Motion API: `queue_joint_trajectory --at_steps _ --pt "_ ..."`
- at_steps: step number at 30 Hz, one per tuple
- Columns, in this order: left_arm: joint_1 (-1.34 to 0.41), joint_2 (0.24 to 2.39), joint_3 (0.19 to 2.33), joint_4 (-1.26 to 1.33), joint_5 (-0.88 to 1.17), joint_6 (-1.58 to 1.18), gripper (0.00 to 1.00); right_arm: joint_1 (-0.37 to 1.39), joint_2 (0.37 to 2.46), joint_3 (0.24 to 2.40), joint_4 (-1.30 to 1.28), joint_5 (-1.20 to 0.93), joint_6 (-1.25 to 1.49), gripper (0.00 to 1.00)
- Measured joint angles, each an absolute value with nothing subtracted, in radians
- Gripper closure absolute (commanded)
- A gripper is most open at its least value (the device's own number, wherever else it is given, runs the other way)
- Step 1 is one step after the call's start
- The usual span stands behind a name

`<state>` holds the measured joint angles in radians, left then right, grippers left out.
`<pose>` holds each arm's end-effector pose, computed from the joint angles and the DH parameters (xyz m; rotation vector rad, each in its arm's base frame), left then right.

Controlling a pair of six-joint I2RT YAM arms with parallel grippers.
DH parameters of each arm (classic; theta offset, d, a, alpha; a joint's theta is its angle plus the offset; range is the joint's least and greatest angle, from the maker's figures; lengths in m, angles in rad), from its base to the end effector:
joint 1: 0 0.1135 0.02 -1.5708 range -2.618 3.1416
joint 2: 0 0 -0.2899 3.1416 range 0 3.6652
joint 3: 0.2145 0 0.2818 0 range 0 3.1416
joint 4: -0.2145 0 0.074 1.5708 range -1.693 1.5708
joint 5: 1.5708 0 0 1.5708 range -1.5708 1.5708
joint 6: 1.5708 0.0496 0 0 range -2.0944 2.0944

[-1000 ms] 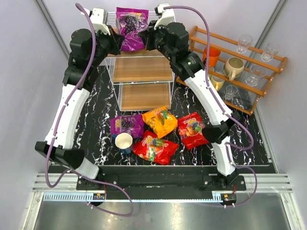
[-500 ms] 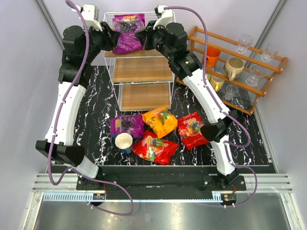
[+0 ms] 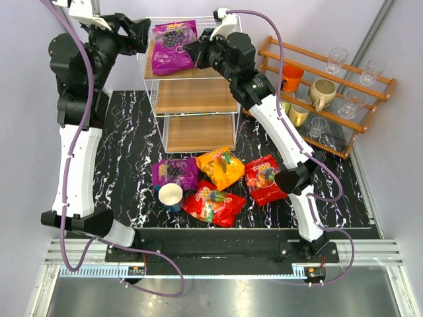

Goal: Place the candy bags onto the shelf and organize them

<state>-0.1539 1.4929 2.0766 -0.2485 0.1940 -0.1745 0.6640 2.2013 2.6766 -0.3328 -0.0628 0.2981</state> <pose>0.3048 -0.0570 0.6447 0.1571 1.2423 -0.4045 0.4159 0.3294 0.5445 -0.3223 1.4468 0.8320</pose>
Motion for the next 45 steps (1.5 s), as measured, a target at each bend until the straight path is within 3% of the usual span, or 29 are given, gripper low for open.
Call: queue_joint_trajectory --at_steps 15,16,17,18,21,25,28,38,45 --pt "-0.151 1.455 2.043 -0.234 0.185 -0.176 0.23 0.680 2.253 2.678 -0.226 0.001 0.382 1.00" --pt "-0.151 1.452 2.035 -0.235 0.185 -0.176 0.23 0.682 2.257 2.679 -0.220 0.005 0.384 0.96" --pt "-0.151 1.449 2.028 -0.236 0.185 -0.176 0.23 0.685 2.261 2.680 -0.213 0.007 0.388 0.87" --pt "-0.151 1.445 2.019 -0.236 0.183 -0.176 0.23 0.686 2.263 2.682 -0.211 0.007 0.391 0.73" --pt "-0.150 1.427 1.994 -0.239 0.179 -0.176 0.23 0.687 2.264 2.683 -0.207 0.007 0.392 0.52" --pt "-0.150 1.393 1.969 -0.242 0.176 -0.175 0.23 0.688 2.262 2.683 -0.216 0.016 0.353 0.36" --pt "-0.149 1.362 1.959 -0.245 0.173 -0.174 0.24 0.688 2.244 2.683 -0.237 0.034 0.310 0.30" --pt "-0.149 1.240 1.875 -0.239 0.156 -0.173 0.23 0.690 2.012 2.614 -0.302 0.051 0.176 0.23" --pt "-0.149 1.149 1.739 -0.258 0.157 -0.176 0.19 0.714 1.649 2.208 -0.309 0.044 0.127 0.23"
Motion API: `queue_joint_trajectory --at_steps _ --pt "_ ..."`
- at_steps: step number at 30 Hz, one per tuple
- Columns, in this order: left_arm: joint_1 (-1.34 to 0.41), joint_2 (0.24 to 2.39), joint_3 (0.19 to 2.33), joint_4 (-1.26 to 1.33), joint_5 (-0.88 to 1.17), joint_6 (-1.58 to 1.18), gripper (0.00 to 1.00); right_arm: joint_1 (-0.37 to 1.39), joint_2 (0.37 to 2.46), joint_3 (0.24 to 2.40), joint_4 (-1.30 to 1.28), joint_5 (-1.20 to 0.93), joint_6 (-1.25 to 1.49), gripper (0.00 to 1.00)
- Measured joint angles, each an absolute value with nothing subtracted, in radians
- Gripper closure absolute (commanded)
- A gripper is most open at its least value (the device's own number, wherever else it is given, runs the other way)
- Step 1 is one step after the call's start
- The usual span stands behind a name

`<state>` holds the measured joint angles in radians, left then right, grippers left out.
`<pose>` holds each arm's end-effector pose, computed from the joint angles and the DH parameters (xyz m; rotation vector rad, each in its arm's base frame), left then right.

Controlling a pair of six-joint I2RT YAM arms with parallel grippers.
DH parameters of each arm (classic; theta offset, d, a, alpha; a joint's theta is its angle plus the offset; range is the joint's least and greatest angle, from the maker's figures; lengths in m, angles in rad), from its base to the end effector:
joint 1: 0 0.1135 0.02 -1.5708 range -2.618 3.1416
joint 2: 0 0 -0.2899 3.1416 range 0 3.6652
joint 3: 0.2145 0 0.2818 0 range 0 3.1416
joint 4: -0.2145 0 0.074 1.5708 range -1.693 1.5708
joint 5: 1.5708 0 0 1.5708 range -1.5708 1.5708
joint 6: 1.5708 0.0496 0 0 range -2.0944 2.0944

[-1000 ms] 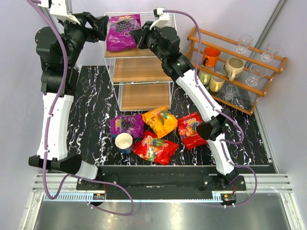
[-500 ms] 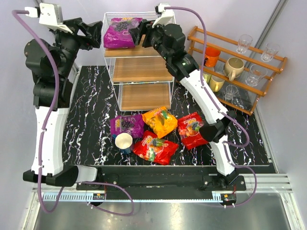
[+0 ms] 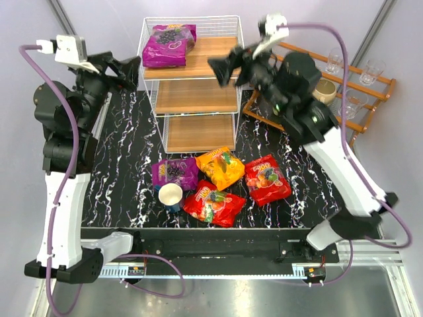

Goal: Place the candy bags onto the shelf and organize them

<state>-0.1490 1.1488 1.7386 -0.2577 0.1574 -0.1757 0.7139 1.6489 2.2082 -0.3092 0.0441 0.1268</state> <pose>0.2095 -0.0393 0.6211 0.1210 1.2459 -0.3789 0.2765 0.2366 0.6300 -0.3545 1.3055 0.6833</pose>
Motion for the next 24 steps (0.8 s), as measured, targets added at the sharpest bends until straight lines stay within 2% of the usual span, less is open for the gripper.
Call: queue_joint_trajectory --at_steps 6,11,16,24 --pt "-0.149 1.019 1.511 -0.293 0.154 -0.187 0.19 0.831 1.279 1.639 -0.298 0.086 0.117 0.26" --pt "-0.149 0.919 1.345 -0.324 0.144 -0.209 0.18 0.883 1.154 1.275 -0.273 0.088 0.177 0.25" --pt "-0.149 0.871 1.268 -0.352 0.143 -0.229 0.19 0.923 1.274 1.058 -0.241 0.053 0.223 0.23" --pt "-0.149 0.869 1.265 -0.361 0.146 -0.241 0.19 0.923 1.593 1.131 -0.133 -0.059 0.303 0.21"
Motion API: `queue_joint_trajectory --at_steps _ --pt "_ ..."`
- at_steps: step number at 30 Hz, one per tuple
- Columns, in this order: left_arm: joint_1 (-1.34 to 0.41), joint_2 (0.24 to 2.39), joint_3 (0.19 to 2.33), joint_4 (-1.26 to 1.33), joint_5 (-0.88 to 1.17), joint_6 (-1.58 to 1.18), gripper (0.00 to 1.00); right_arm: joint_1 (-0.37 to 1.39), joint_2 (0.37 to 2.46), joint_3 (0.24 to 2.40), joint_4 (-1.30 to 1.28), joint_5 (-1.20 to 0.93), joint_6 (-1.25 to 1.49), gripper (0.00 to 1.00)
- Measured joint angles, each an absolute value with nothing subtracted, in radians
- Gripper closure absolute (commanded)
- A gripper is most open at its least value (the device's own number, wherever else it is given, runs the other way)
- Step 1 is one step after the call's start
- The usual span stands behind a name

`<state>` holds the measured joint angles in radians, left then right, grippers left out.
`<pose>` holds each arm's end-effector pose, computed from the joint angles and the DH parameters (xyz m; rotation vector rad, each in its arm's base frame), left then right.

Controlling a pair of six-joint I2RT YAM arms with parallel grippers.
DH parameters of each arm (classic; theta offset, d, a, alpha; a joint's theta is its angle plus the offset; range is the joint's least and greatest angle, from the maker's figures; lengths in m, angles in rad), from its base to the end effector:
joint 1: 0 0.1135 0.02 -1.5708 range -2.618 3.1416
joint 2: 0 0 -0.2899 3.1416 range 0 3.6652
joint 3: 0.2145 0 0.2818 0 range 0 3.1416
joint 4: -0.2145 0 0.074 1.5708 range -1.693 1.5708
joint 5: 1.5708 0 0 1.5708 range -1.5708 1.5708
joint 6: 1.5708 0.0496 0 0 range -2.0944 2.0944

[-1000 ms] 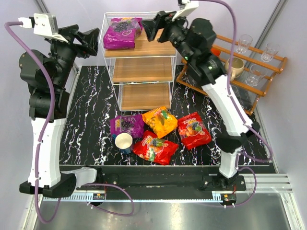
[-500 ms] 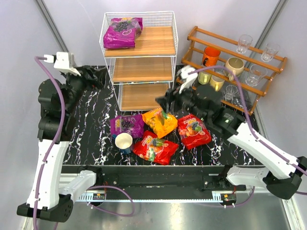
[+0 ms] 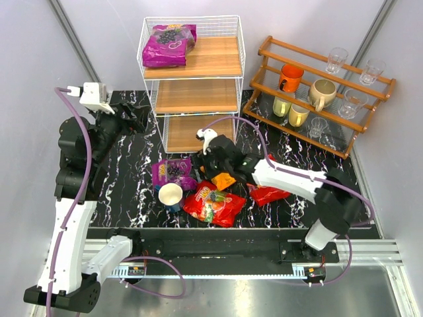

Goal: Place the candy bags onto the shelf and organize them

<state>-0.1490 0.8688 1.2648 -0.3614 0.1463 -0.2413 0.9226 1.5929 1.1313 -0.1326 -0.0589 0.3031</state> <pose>0.1835 -0.0349 0.5007 0.0459 1.5510 -0.4218 0.2404 0.3222 0.2653 -0.7246 2.1476 0.7471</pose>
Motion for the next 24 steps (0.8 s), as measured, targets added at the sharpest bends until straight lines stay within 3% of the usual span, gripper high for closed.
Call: queue_joint_trajectory --at_steps 9,16,20,21,23,24 --pt "-0.149 0.863 1.265 -0.369 0.149 -0.240 0.19 0.923 1.812 1.201 -0.019 -0.123 0.446 0.15" --pt "-0.149 0.859 1.251 -0.370 0.151 -0.240 0.19 0.923 1.904 1.254 -0.020 -0.106 0.522 0.19" --pt "-0.149 0.859 1.250 -0.373 0.151 -0.239 0.19 0.923 1.940 1.287 -0.019 -0.087 0.555 0.49" --pt "-0.149 0.858 1.250 -0.373 0.151 -0.239 0.19 0.923 1.943 1.288 -0.019 -0.082 0.561 0.63" --pt "-0.149 0.855 1.248 -0.373 0.151 -0.236 0.19 0.923 1.947 1.288 -0.022 -0.070 0.576 0.76" --pt "-0.149 0.854 1.247 -0.373 0.151 -0.236 0.19 0.923 1.947 1.288 -0.024 -0.066 0.582 0.89"
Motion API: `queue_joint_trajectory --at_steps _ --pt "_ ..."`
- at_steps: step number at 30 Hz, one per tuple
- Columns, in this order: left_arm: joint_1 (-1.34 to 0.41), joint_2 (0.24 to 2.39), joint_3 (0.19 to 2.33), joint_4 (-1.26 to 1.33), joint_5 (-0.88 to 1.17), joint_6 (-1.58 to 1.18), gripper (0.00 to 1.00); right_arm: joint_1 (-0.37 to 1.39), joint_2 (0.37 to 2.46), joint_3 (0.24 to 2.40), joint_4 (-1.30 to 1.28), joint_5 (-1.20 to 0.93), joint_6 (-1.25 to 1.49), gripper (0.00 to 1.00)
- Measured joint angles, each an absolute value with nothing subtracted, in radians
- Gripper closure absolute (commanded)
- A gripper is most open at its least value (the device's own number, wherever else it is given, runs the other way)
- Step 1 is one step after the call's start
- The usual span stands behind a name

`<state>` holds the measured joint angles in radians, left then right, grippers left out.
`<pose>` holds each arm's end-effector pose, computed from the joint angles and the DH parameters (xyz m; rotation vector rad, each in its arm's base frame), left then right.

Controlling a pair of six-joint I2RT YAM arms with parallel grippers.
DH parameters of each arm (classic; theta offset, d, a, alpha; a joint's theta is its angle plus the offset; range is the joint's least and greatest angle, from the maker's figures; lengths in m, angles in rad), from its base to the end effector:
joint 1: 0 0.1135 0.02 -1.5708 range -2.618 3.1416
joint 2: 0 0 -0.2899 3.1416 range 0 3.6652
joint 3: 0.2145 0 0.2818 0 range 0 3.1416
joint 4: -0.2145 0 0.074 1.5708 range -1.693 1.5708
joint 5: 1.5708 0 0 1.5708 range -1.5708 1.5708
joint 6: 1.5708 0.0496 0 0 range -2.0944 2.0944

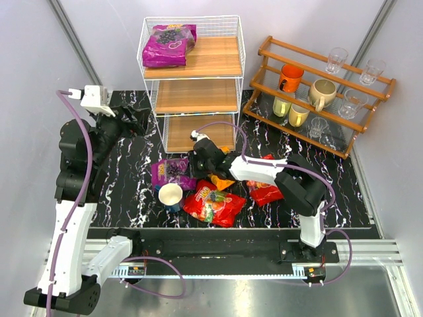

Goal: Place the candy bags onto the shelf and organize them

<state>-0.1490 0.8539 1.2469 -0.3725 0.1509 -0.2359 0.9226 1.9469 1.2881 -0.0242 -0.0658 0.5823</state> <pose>0.1808 -0.0347 0.4954 0.0525 1.5649 -0.4206 0.2852 0.3820 0.1841 -0.4442 2.3632 0.8392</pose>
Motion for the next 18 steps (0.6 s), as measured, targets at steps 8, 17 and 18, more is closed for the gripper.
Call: queue_joint_trajectory --at_steps 8,17,18 --pt "-0.149 0.844 1.227 -0.372 0.150 -0.236 0.20 0.923 1.901 1.253 -0.021 -0.045 0.574 1.00" --pt "-0.149 0.835 1.217 -0.372 0.149 -0.236 0.20 0.923 1.657 1.241 -0.111 0.028 0.510 1.00" --pt "-0.149 0.833 1.217 -0.373 0.149 -0.236 0.20 0.923 1.631 1.241 -0.121 0.046 0.506 1.00"
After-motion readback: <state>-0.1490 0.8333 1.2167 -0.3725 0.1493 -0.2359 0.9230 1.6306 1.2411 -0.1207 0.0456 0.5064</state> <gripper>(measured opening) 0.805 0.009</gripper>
